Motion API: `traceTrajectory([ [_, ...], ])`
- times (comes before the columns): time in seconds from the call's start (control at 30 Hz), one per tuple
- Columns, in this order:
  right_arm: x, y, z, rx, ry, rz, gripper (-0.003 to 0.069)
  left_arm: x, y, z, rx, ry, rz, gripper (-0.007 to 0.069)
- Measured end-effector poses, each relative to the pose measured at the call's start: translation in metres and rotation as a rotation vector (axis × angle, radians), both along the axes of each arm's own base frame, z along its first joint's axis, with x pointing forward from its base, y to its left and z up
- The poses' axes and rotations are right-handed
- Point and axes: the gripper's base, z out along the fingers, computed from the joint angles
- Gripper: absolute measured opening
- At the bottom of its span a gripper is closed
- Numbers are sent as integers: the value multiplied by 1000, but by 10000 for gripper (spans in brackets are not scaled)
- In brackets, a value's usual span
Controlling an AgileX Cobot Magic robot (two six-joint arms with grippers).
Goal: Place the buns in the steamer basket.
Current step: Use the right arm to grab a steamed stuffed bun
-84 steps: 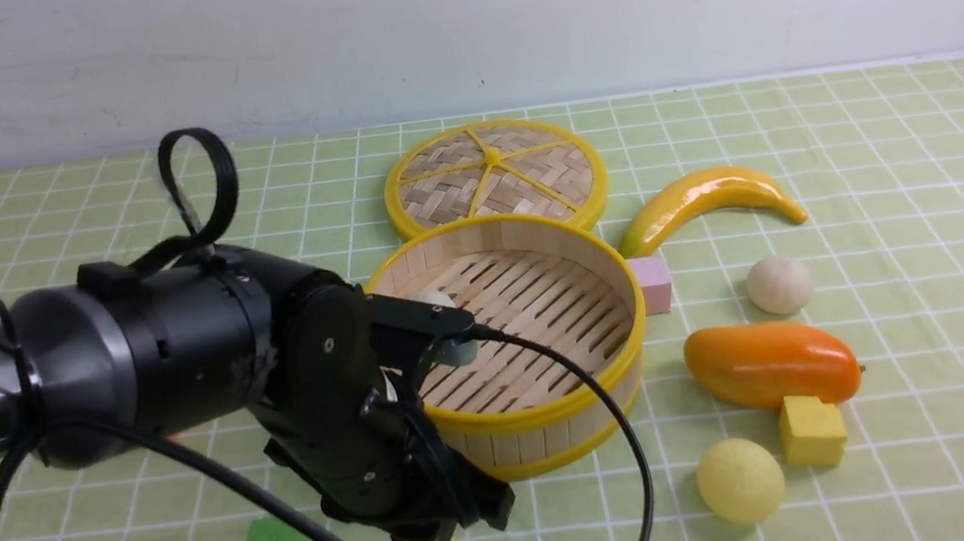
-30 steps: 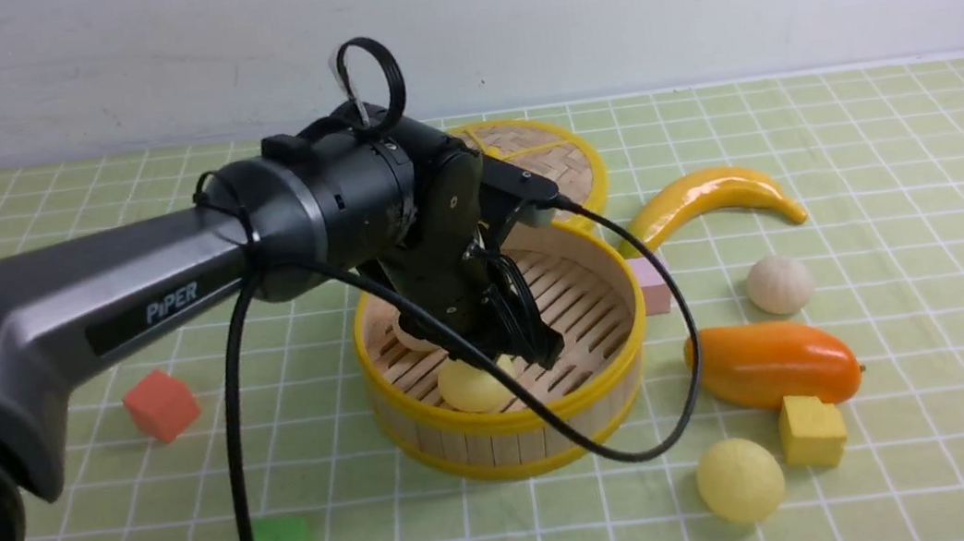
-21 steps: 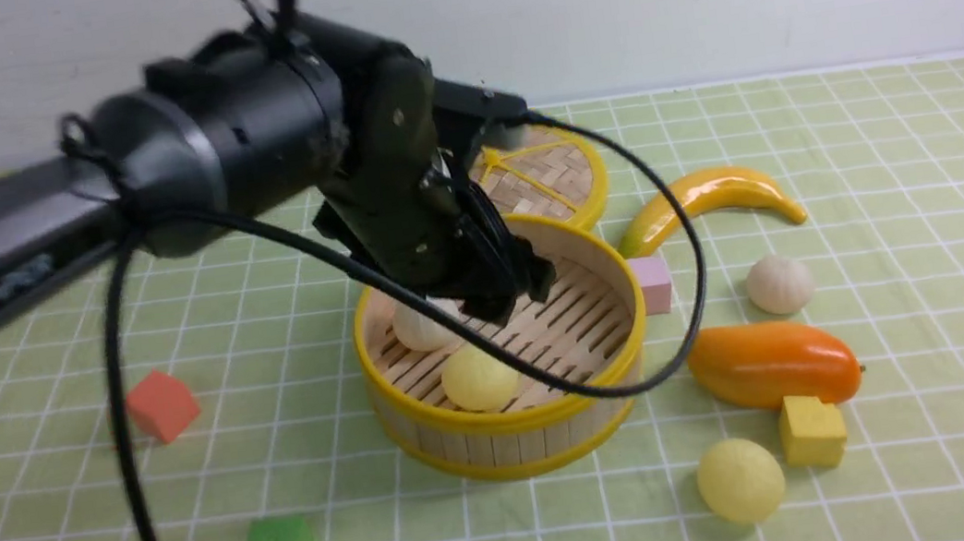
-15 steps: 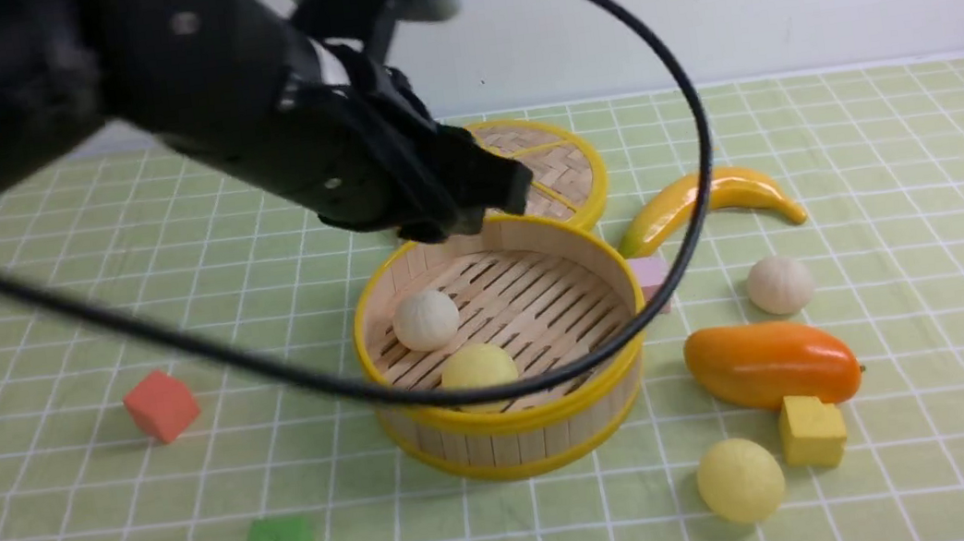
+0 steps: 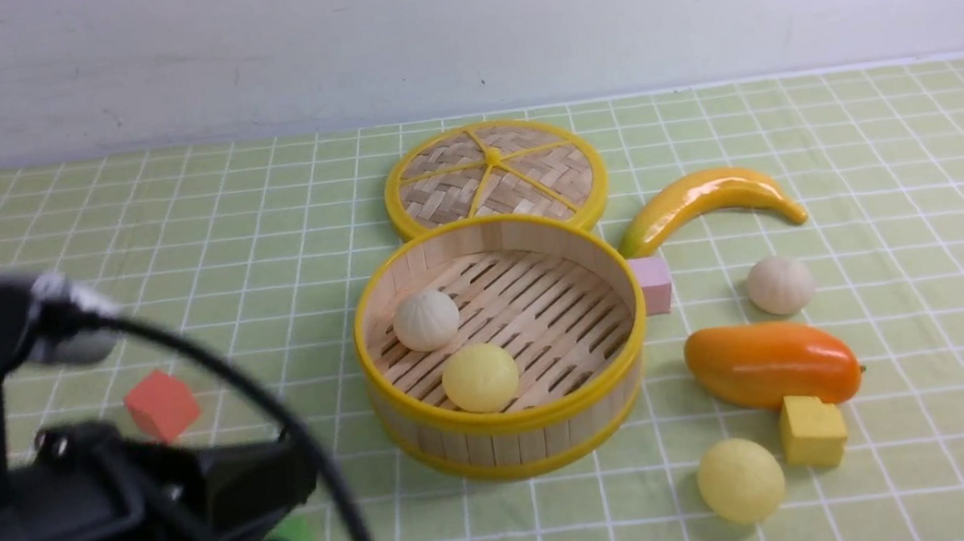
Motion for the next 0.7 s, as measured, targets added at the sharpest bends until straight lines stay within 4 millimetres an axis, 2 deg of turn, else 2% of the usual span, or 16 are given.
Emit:
traceTrajectory([
  [0.03,1,1,5,142,-39,-20,239,-10,7,-10,-23,-1,9,-13],
  [0.1,2,0,11,269,-88,-45,239,-20,15,-20,-56,-32,25,-13],
  [0.2,2,-1,18,381,-128,-61,239,-28,22,-25,-95,-85,42,-13],
  [0.3,-2,6,38,411,-90,8,216,-31,26,-23,-124,-132,52,-13],
  [0.4,-2,14,63,321,19,102,165,-31,27,-21,-136,-152,57,-13],
  [0.43,1,18,85,221,74,156,134,-31,27,-20,-137,-154,58,-13],
  [0.47,4,20,90,171,135,183,118,-31,27,-20,-137,-154,58,-13],
  [0.5,12,22,106,73,207,230,95,-31,27,-20,-138,-155,58,-13],
  [0.53,11,23,105,72,220,237,91,-31,27,-20,-138,-155,58,-13],
  [0.57,24,25,122,-27,324,291,64,-31,27,-21,-138,-155,58,-13],
  [0.63,33,25,129,-81,404,323,53,-31,27,-21,-137,-154,58,-13],
  [0.67,49,25,134,-141,510,352,41,-31,27,-21,-138,-155,58,-13],
  [0.7,54,25,135,-155,541,357,38,-31,27,-21,-137,-154,58,-13],
])
